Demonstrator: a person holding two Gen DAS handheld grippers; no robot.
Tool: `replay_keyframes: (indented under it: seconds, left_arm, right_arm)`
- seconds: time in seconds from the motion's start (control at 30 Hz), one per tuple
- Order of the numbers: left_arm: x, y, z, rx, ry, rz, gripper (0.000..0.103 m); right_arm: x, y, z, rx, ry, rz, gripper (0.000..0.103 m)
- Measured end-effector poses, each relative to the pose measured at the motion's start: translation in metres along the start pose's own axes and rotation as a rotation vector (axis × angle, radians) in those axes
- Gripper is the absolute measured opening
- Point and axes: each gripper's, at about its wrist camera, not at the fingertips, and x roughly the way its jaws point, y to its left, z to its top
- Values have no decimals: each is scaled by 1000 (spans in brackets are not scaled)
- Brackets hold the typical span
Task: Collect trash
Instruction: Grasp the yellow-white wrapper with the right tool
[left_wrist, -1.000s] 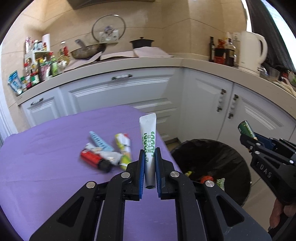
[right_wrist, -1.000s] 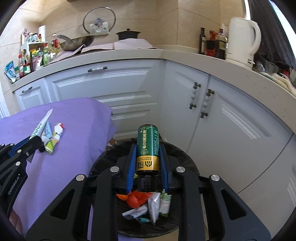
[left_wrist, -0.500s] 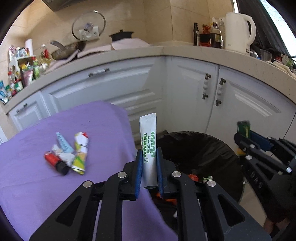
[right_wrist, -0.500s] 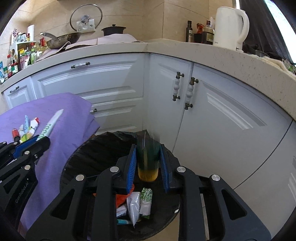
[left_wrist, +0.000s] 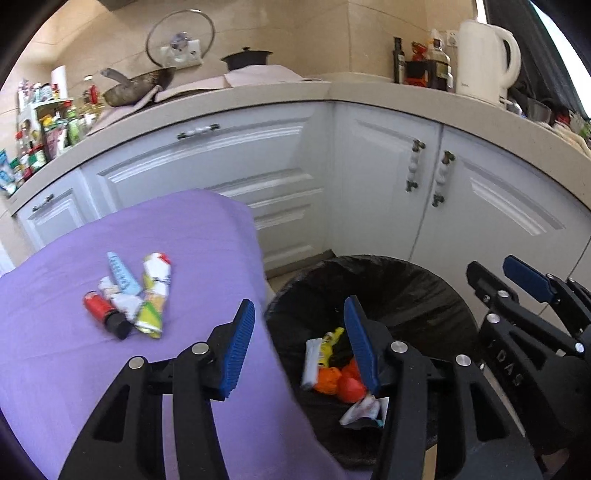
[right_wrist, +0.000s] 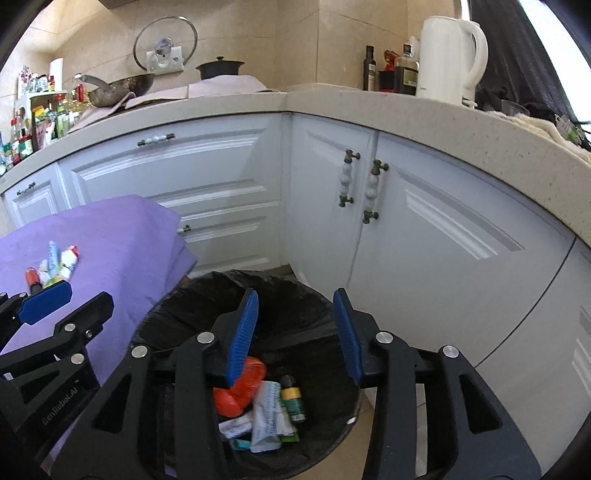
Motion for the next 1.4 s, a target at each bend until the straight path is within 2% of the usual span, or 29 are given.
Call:
replay_keyframes:
  seconds: [0.2, 0.43, 0.7, 0.97, 1.2, 1.4]
  left_arm:
    - [-15, 31, 3, -44, -21, 55, 51]
    - [-30, 83, 0, -101, -44, 180, 52]
    - [-36, 157, -16, -198, -21, 329, 57]
    - [-42, 227, -37, -299, 12, 461, 61]
    - [-45, 259, -52, -360, 44, 513, 64]
    - [-47, 271, -61, -381, 60, 523, 66]
  right_arm:
    - [-7, 29, 11, -18, -12, 65, 41]
    - [-8, 79, 21, -67, -13, 150, 41]
    - [-3, 151, 28, -155, 10, 252, 41]
    - [17, 209, 30, -225, 66, 304, 41]
    - [39, 242, 29, -275, 141, 308, 41]
    - [59, 249, 24, -287, 236, 289, 41]
